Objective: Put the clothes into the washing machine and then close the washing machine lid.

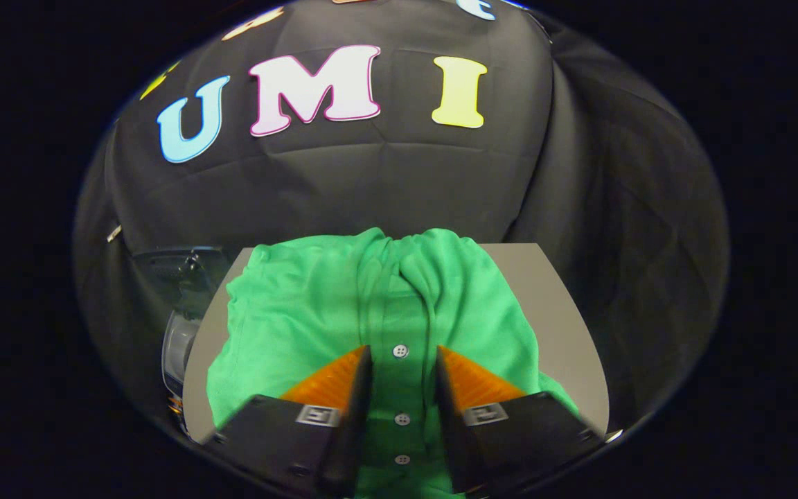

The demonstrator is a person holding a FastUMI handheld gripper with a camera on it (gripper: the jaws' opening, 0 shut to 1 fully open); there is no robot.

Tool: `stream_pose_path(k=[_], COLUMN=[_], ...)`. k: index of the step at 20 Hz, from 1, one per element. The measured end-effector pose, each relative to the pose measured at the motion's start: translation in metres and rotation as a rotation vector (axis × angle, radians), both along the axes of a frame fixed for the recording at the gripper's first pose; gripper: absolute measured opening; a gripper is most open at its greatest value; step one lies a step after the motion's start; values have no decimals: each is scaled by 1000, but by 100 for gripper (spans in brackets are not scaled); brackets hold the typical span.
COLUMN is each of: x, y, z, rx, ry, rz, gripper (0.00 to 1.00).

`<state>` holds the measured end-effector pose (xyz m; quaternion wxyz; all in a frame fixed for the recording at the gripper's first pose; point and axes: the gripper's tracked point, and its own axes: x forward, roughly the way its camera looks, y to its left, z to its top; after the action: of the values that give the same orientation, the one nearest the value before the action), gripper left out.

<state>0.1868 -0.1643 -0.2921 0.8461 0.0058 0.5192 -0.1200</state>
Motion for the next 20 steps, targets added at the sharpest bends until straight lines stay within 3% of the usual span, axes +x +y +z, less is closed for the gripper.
stream_pose_path(k=[1,2,4,7,11,16,20], x=[-1,3,-1,-3,4,17,18], y=[0,0,1,3,13,46,64], z=[-3,-4,1,4,37,124,186], rx=[-5,-11,-2,32,184,239,205], ry=[-5,-25,-37,-63,-182,-358,-483], rz=[12,10,10,3,-97,-37,22], gripper=[21,21,7,7,7,6,6])
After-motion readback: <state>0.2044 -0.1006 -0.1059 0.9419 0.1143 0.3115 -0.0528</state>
